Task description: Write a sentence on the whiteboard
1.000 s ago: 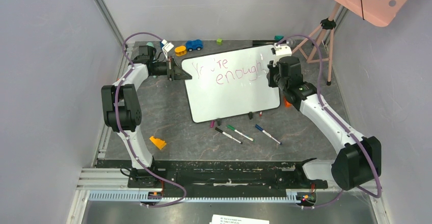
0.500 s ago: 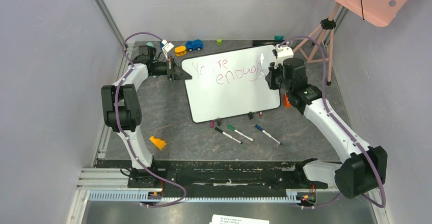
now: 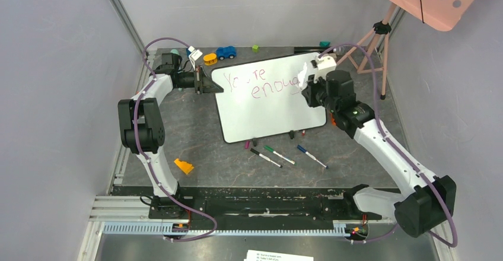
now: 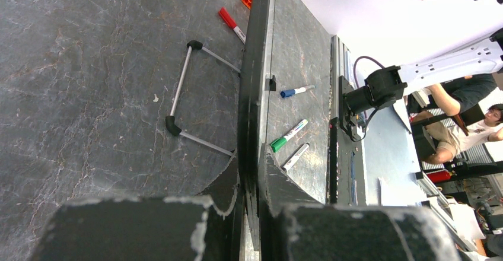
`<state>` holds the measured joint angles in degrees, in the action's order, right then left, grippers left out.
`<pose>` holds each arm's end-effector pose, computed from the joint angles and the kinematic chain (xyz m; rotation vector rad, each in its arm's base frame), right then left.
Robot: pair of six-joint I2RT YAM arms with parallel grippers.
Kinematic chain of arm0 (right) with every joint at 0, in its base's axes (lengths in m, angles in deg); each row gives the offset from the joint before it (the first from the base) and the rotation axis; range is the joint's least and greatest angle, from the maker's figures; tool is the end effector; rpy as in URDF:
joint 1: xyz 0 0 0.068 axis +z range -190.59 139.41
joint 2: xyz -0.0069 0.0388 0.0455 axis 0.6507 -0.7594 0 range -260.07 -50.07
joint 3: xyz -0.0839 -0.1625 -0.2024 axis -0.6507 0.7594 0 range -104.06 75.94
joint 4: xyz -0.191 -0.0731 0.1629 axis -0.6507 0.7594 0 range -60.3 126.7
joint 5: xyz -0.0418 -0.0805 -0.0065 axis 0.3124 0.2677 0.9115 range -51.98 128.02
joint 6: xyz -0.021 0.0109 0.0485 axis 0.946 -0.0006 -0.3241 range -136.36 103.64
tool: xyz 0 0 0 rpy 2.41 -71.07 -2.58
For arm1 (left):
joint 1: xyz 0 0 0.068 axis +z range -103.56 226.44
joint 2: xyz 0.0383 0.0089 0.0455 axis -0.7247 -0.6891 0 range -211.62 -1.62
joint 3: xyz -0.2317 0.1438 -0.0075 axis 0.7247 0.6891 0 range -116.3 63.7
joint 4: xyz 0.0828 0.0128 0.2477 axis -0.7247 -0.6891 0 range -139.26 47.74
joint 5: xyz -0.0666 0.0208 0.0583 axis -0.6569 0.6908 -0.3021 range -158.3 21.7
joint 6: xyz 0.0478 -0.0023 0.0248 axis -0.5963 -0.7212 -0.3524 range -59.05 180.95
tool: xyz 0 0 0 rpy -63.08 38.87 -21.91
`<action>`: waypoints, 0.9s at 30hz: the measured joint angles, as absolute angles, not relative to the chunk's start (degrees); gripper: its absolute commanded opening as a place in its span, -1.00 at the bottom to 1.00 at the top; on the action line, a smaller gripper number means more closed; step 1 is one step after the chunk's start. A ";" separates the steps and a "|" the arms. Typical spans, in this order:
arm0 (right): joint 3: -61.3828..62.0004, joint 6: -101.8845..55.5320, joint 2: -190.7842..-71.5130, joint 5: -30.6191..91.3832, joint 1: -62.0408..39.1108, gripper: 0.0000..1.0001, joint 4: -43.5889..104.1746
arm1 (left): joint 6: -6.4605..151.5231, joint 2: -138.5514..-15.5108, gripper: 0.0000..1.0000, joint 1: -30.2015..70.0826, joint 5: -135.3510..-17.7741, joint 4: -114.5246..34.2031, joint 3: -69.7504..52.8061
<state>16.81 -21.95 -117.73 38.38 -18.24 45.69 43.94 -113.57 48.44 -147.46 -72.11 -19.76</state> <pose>0.2503 0.1027 0.3352 -0.2893 1.9911 0.3061 0.4059 -0.0209 0.2256 0.7115 1.8831 -1.5063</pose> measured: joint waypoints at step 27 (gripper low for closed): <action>18.69 -21.79 -132.09 60.07 15.83 -1.00 40.40 | 43.94 -113.57 -0.96 48.44 -147.46 -72.11 -19.76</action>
